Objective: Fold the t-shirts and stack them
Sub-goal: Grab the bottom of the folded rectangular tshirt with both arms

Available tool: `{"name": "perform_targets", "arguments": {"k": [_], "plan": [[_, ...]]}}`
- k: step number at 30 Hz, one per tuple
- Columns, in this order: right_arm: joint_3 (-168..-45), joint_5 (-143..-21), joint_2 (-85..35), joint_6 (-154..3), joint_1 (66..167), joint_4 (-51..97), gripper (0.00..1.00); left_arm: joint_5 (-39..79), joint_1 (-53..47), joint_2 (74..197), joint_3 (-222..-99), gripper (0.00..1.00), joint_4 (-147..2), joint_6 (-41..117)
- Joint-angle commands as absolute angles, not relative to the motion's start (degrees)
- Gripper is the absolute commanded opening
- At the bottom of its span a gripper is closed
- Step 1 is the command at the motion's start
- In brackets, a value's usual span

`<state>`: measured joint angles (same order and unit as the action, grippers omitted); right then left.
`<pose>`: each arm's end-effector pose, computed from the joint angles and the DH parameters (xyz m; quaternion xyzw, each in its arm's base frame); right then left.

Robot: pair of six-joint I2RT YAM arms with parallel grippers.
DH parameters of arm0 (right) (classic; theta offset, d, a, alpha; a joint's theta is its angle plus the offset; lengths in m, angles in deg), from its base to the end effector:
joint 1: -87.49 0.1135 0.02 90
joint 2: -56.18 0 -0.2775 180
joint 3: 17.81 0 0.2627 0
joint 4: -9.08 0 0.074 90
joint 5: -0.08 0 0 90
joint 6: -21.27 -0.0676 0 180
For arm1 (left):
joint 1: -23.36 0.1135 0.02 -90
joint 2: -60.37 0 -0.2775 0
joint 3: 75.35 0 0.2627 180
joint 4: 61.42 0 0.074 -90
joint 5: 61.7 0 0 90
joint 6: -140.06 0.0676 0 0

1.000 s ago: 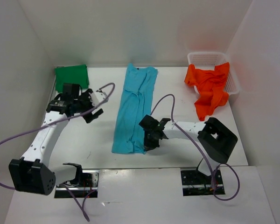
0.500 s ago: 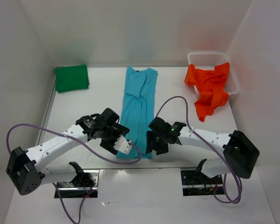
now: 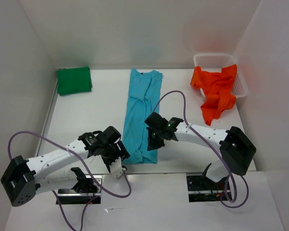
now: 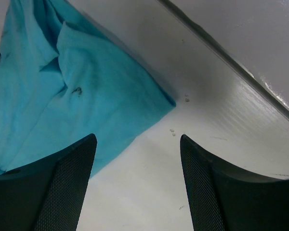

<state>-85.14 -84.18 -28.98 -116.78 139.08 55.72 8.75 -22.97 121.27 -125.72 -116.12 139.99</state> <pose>0.1858 0.2452 0.1821 -0.0411 0.9733 0.2001 0.1051 0.1224 -0.1610 0.1829 0.9068 0.3248 -0.0755 0.2578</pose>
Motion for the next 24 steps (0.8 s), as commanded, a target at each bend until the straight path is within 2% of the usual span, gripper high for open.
{"name": "perform_targets", "arguments": {"k": [1, 13, 17, 24], "plan": [[-88.32, -85.09, -32.84, -114.61, 138.82, 54.02, 0.00, 4.75, -23.75, 123.11, -126.26, 0.77, -114.70, 143.39], [-89.02, -78.24, -42.42, -110.66, 142.86, 51.38, 0.00, 5.89, -24.80, 111.53, -114.74, 0.75, -110.66, 151.91], [-90.16, -78.23, -42.43, -109.33, 144.09, 52.52, 0.00, 6.41, -25.51, 112.21, -112.90, 0.74, -110.05, 155.44], [-88.76, -78.76, -37.36, -110.03, 144.09, 55.50, 0.00, 8.52, -26.21, 121.69, -114.21, 0.72, -105.13, 155.44]]}}
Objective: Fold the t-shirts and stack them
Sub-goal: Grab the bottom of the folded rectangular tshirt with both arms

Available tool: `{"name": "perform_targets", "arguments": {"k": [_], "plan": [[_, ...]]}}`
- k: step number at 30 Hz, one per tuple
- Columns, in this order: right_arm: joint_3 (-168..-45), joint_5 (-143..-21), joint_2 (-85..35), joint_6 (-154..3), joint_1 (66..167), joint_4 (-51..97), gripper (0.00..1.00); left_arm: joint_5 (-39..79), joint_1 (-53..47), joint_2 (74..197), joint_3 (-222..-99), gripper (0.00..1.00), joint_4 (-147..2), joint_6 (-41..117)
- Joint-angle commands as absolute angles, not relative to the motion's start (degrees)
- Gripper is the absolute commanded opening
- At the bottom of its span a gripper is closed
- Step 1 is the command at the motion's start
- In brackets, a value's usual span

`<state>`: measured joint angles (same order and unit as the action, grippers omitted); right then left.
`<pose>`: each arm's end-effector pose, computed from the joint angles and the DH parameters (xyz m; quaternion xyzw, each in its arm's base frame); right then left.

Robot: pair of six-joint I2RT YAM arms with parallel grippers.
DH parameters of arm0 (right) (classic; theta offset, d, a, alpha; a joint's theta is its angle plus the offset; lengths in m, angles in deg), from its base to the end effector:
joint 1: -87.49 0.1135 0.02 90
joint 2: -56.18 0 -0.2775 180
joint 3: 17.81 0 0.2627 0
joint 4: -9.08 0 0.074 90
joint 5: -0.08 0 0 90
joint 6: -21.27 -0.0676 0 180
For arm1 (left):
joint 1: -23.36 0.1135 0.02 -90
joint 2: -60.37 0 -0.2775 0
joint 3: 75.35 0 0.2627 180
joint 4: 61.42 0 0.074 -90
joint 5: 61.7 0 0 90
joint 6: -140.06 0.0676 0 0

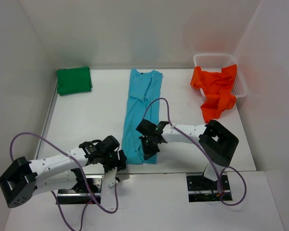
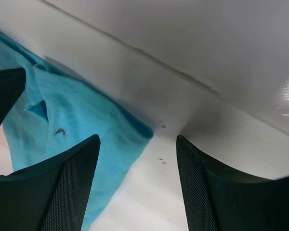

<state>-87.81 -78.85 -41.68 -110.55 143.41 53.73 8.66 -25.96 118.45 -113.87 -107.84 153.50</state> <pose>0.1755 0.2826 0.1318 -0.1353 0.9745 0.1767 0.0277 0.0980 -0.1489 0.1353 0.9450 0.1925 -0.0553 0.2585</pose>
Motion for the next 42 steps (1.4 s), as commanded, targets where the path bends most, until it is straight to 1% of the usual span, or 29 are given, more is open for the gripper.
{"name": "perform_targets", "arguments": {"k": [1, 2, 3, 5, 6, 7, 9, 11, 13, 17, 19, 21, 22, 23, 24, 25, 28, 29, 30, 31, 32, 33, 34, 37, 39, 42], "plan": [[-88.23, -79.37, -36.20, -110.99, 144.09, 56.55, 0.02, 9.05, -26.21, 122.67, -114.91, 0.72, -103.99, 155.44], [-87.36, -80.50, -34.71, -112.74, 144.09, 57.08, 0.26, 9.58, -26.21, 123.72, -115.61, 0.72, -103.98, 155.44], [-86.74, -81.04, -33.31, -113.80, 144.09, 57.70, 0.39, 9.58, -26.21, 125.48, -115.62, 0.69, -103.98, 155.44], [-84.29, -81.74, -28.74, -117.13, 143.57, 58.58, 0.52, 9.58, -26.21, 126.98, -116.41, 0.66, -103.98, 155.44], [-83.49, -81.75, -27.42, -118.20, 142.96, 59.11, 0.53, 9.58, -26.21, 128.03, -116.93, 0.63, -103.28, 155.44], [-82.61, -81.75, -25.31, -118.99, 142.95, 59.11, 0.53, 9.58, -26.21, 128.04, -116.94, 0.58, -103.28, 155.44], [-80.06, -81.14, -24.77, -120.14, 141.02, 59.11, 0.53, 9.06, -26.21, 129.18, -116.94, 0.54, -103.28, 155.44], [-78.65, -80.52, -24.77, -120.85, 140.41, 58.50, 0.54, 7.83, -26.73, 129.18, -117.47, 0.54, -103.80, 155.44], [-78.65, -79.99, -27.21, -120.85, 140.40, 57.88, 0.57, 7.03, -26.74, 129.18, -117.47, 0.54, -104.77, 155.44], [-78.65, -79.28, -31.00, -119.62, 140.40, 58.49, 0.58, 7.03, -27.26, 130.41, -118.60, 0.54, -105.30, 155.44], [-78.13, -79.28, -32.14, -119.00, 140.40, 58.50, 0.58, 7.03, -27.27, 131.73, -118.61, 0.49, -105.83, 155.44], [-77.60, -78.68, -32.94, -119.00, 140.40, 56.74, 0.58, 7.03, -27.79, 131.73, -118.61, 0.42, -105.83, 155.44], [-77.59, -78.67, -33.64, -119.00, 140.40, 56.74, 0.58, 7.03, -27.79, 131.73, -118.61, 0.31, -105.30, 154.92], [-77.59, -78.67, -34.34, -119.00, 140.40, 56.22, 0.56, 7.03, -27.79, 131.73, -118.61, 0.24, -105.30, 154.91], [-77.59, -78.67, -34.35, -119.00, 140.40, 55.69, 0.50, 7.03, -27.79, 131.73, -118.61, 0.19, -105.30, 154.91], [-76.81, -78.67, -34.95, -119.00, 140.40, 55.16, 0.45, 7.03, -27.79, 131.21, -118.61, 0.16, -105.30, 154.91], [-76.10, -78.05, -35.48, -119.00, 139.87, 53.40, 0.34, 6.51, -27.79, 130.68, -118.61, 0.11, -105.30, 152.99], [-76.10, -78.05, -35.49, -119.00, 139.87, 53.40, 0.34, 6.51, -27.79, 130.68, -118.61, 0.11, -105.30, 151.76], [-76.10, -78.05, -35.49, -118.48, 139.87, 53.40, 0.33, 6.51, -27.79, 130.68, -118.61, 0.07, -104.78, 151.23], [-76.62, -78.05, -35.49, -118.47, 139.87, 53.92, 0.33, 6.51, -27.79, 130.68, -118.61, 0.07, -104.77, 150.61], [-76.63, -78.05, -34.01, -117.86, 139.87, 53.93, 0.35, 6.51, -27.79, 130.16, -119.13, 0.06, -104.77, 150.00], [-77.24, -78.05, -33.12, -117.86, 139.87, 55.49, 0.44, 6.51, -27.79, 130.15, -119.14, 0.06, -104.77, 149.30], [-77.24, -77.27, -31.90, -117.34, 139.87, 55.51, 0.49, 6.51, -27.79, 130.15, -119.14, 0.06, -104.16, 149.29], [-75.84, -76.74, -24.61, -117.33, 139.87, 56.73, 0.60, 6.51, -27.79, 129.62, -119.14, 0.06, -104.16, 149.29], [-75.22, -76.74, -20.83, -118.11, 139.87, 57.53, 0.60, 7.03, -27.79, 129.62, -119.14, 0.06, -103.63, 149.29], [-74.08, -76.74, -20.28, -120.22, 138.21, 56.66, 0.59, 7.03, -27.79, 129.62, -119.14, 0.06, -103.63, 148.77]]}}
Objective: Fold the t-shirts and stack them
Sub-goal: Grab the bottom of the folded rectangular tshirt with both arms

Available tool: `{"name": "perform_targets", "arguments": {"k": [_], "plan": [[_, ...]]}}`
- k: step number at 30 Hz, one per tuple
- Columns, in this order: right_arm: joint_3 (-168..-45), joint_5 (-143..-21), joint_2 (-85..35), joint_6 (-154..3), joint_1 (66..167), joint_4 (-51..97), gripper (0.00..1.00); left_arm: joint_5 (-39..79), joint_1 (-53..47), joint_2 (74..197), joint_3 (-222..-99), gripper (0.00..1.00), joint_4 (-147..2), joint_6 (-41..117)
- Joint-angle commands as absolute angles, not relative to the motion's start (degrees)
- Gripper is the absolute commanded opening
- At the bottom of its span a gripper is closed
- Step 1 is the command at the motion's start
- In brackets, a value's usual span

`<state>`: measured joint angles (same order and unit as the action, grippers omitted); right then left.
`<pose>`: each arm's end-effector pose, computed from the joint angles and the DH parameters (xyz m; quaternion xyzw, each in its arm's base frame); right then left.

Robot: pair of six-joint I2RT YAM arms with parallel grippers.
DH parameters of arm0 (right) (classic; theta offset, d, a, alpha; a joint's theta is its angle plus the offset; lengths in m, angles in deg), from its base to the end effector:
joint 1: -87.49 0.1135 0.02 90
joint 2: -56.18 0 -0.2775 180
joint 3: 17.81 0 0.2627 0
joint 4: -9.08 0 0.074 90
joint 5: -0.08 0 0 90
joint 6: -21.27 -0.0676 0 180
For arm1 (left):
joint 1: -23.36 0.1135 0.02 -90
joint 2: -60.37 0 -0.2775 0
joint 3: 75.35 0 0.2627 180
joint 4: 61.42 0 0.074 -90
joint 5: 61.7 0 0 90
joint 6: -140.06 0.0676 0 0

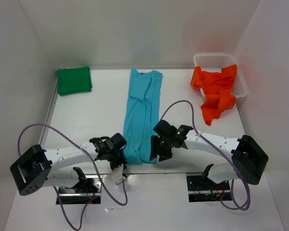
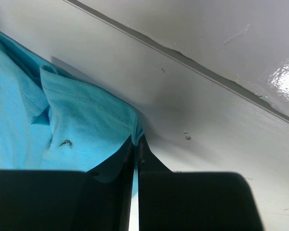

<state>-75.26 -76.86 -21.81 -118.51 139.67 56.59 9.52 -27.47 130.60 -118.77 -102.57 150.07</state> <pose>0.1477 0.2152 0.1630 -0.0421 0.9747 0.2172 0.0323 0.1173 -0.1784 0.1282 0.9451 0.2136 -0.0671 0.2381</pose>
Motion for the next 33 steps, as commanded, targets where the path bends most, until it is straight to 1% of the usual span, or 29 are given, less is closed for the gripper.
{"name": "perform_targets", "arguments": {"k": [1, 2, 3, 7, 14, 16, 17, 18, 19, 21, 22, 24, 27, 30, 33], "plan": [[-74.08, -77.26, -21.41, -120.75, 137.59, 55.61, 0.57, 7.03, -27.79, 129.62, -119.14, 0.06, -103.63, 148.76], [-74.60, -78.66, -22.30, -121.80, 136.37, 55.60, 0.52, 7.03, -27.79, 129.62, -119.14, 0.06, -103.63, 148.76], [-75.13, -79.80, -24.39, -122.33, 136.36, 55.60, 0.50, 7.03, -27.79, 129.62, -119.14, 0.06, -103.63, 148.76], [-77.77, -79.90, -30.98, -121.72, 136.36, 56.12, 0.50, 7.03, -27.79, 129.10, -119.14, 0.06, -104.16, 148.76], [-77.86, -77.80, -34.52, -121.11, 136.36, 54.10, 0.50, 7.56, -27.79, 129.10, -119.14, 0.06, -103.54, 148.23], [-77.86, -77.79, -35.39, -121.11, 136.36, 53.57, 0.44, 7.56, -27.79, 128.57, -119.14, 0.06, -103.54, 147.63], [-77.86, -77.18, -36.27, -121.11, 136.36, 53.05, 0.39, 7.04, -27.79, 128.57, -119.14, 0.06, -102.85, 147.62], [-77.86, -77.18, -36.28, -121.11, 136.36, 52.26, 0.32, 7.03, -27.79, 128.57, -119.14, 0.06, -102.84, 146.92], [-77.86, -75.61, -36.80, -121.11, 136.36, 52.26, 0.19, 7.03, -27.79, 128.57, -119.14, 0.06, -102.14, 145.96], [-78.38, -74.90, -36.81, -120.58, 136.36, 51.64, 0.08, 7.03, -27.79, 128.57, -119.92, 0.06, -101.00, 143.94], [-78.91, -74.89, -36.81, -120.06, 136.36, 52.25, 0.00, 7.03, -27.79, 128.57, -119.93, 0.06, -100.99, 142.97], [-78.91, -74.89, -36.81, -119.26, 136.36, 52.95, 0.00, 7.03, -27.10, 128.57, -121.33, 0.05, -100.99, 140.87], [-80.31, -74.89, -33.31, -118.03, 135.49, 55.06, 0.00, 7.03, -25.08, 128.57, -123.87, 0.04, -100.47, 137.53], [-83.82, -76.21, -31.45, -115.14, 131.89, 58.84, 0.00, 6.42, -21.48, 128.57, -126.95, 0.02, -100.47, 132.60], [-91.36, -76.74, -31.97, -110.57, 127.84, 62.00, 0.00, 5.19, -16.82, 129.71, -130.64, 0.01, -99.06, 129.17]]}}
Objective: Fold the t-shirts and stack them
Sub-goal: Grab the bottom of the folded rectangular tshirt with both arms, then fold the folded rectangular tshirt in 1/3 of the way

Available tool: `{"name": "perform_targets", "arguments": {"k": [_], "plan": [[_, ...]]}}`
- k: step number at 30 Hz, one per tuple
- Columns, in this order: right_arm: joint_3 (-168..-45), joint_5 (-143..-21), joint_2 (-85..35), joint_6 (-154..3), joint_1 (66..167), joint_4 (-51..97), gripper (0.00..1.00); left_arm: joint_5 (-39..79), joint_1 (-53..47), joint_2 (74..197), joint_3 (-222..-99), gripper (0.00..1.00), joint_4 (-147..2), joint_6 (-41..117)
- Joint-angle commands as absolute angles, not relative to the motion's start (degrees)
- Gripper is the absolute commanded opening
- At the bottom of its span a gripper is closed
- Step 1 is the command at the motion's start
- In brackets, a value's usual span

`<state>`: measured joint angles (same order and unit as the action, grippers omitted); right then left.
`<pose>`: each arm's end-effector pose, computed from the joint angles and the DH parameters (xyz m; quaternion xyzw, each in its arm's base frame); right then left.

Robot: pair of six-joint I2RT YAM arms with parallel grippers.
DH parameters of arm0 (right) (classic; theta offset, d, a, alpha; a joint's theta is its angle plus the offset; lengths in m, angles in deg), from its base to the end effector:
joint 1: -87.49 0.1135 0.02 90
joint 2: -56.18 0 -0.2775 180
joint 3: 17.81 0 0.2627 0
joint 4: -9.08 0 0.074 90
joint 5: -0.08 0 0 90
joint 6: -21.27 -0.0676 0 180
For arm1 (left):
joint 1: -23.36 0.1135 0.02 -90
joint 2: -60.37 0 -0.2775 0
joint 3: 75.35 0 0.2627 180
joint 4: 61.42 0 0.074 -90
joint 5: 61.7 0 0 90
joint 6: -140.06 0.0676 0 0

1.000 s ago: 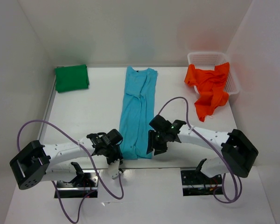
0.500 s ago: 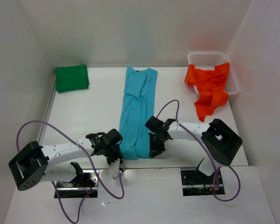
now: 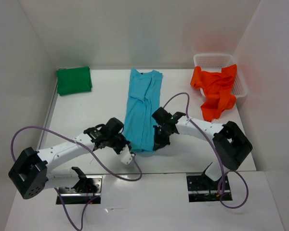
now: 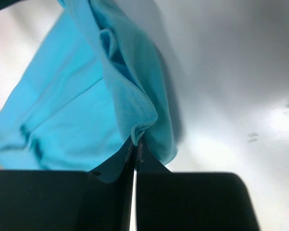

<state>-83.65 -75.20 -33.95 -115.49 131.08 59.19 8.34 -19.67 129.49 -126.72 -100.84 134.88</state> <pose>0.2037 0.2176 0.1487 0.0098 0.9827 0.1849 0.0049 0.1640 -0.1846 0.1771 0.8701 0.3713 -0.0560 0.3193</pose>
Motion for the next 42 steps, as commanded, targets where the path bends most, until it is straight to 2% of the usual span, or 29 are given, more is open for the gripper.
{"name": "perform_targets", "arguments": {"k": [1, 7, 17, 28, 33, 34, 37, 38, 39, 40, 41, 42], "plan": [[-92.96, -77.61, -33.63, -109.34, 126.96, 62.71, 0.00, 5.19, -14.46, 131.45, -132.83, 0.00, -98.45, 127.25], [-105.44, -78.23, -42.49, -100.82, 118.44, 63.24, 0.00, 4.66, -4.96, 139.19, -140.13, 0.00, -89.51, 124.50], [-128.55, -78.06, -60.25, -94.39, 110.78, 64.91, 0.00, 7.47, -1.17, 157.72, -152.17, 0.00, -76.83, 127.66], [-142.53, -76.03, -72.31, -90.53, 106.48, 69.04, 0.00, 4.14, 2.35, 168.37, -157.89, 0.00, -69.18, 127.67], [-144.04, -76.03, -74.68, -90.00, 104.89, 70.63, 0.00, 1.94, 2.35, 171.19, -158.60, 0.02, -66.54, 127.67], [-144.04, -75.42, -74.69, -90.00, 104.89, 70.63, 0.02, 1.94, 2.35, 171.80, -158.60, 0.02, -65.84, 127.67], [-144.56, -75.42, -75.21, -89.47, 104.37, 70.01, 0.35, 2.46, 2.96, 172.34, -158.60, 0.04, -64.70, 127.14], [-144.57, -75.42, -75.21, -89.47, 104.37, 69.49, 0.43, 2.99, 2.97, 172.86, -158.60, 0.09, -63.56, 127.14], [-145.09, -75.42, -75.21, -89.47, 103.84, 69.48, 0.47, 2.99, 2.97, 172.87, -158.60, 0.15, -62.68, 127.14], [-145.09, -75.42, -75.21, -89.47, 103.84, 69.48, 0.50, 3.69, 2.97, 172.87, -157.99, 0.25, -61.63, 126.44], [-145.09, -76.46, -74.17, -89.47, 103.84, 69.48, 0.53, 4.82, 2.97, 172.87, -157.98, 0.43, -59.53, 125.57], [-145.61, -77.17, -73.38, -89.47, 103.84, 69.48, 0.53, 5.79, 2.97, 172.87, -157.98, 0.50, -58.81, 125.04]]}}
